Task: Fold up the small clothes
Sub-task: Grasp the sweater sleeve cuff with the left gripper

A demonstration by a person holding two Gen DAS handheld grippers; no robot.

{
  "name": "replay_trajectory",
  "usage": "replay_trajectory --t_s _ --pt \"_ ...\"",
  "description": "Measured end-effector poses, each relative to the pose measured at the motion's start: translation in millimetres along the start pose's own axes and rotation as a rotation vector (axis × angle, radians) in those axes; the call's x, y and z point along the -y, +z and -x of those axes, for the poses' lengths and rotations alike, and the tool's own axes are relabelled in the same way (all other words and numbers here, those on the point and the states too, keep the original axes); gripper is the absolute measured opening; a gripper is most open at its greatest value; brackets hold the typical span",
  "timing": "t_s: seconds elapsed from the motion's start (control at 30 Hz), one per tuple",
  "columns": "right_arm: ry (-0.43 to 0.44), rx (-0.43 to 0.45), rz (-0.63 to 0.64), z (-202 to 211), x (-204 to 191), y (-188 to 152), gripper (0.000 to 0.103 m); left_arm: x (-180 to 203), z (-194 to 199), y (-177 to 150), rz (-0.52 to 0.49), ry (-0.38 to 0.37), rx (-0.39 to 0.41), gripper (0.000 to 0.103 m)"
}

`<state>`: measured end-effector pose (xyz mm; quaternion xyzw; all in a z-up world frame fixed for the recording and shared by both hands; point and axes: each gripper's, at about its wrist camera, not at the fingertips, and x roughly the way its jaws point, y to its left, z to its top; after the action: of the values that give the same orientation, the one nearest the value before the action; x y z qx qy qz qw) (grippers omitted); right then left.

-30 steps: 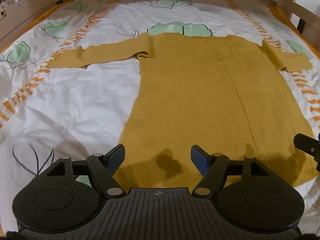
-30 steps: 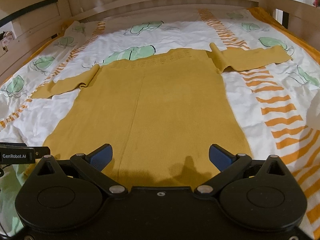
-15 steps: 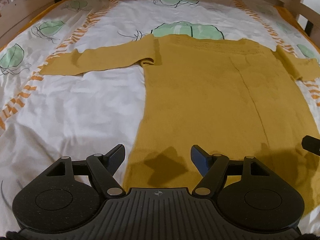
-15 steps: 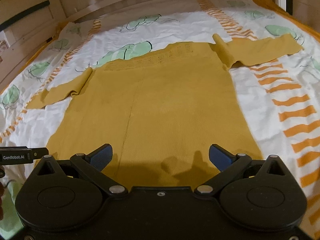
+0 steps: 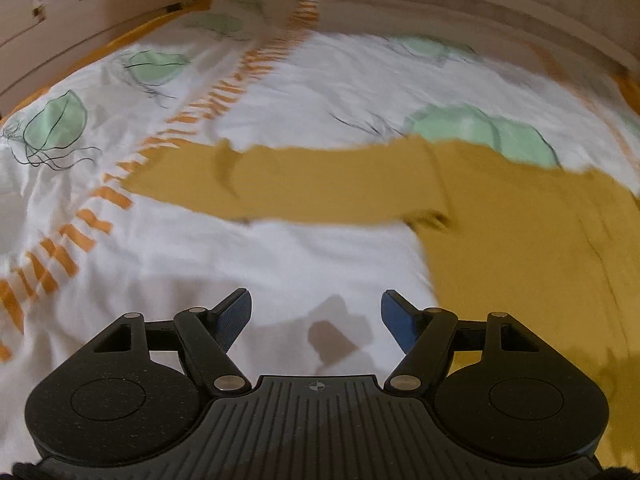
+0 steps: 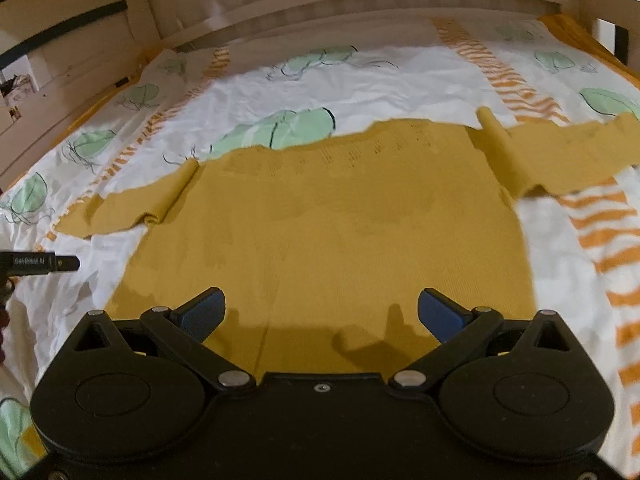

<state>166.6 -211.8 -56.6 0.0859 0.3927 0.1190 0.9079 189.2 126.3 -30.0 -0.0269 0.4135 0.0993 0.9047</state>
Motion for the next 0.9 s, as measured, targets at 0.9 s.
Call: replay_trajectory --t_s 0.9 --pt "0.196 0.091 0.03 -65.8 -51.4 24.2 0.102 -168.6 -135.1 76.5 0.344 0.071 0.01 0.07"
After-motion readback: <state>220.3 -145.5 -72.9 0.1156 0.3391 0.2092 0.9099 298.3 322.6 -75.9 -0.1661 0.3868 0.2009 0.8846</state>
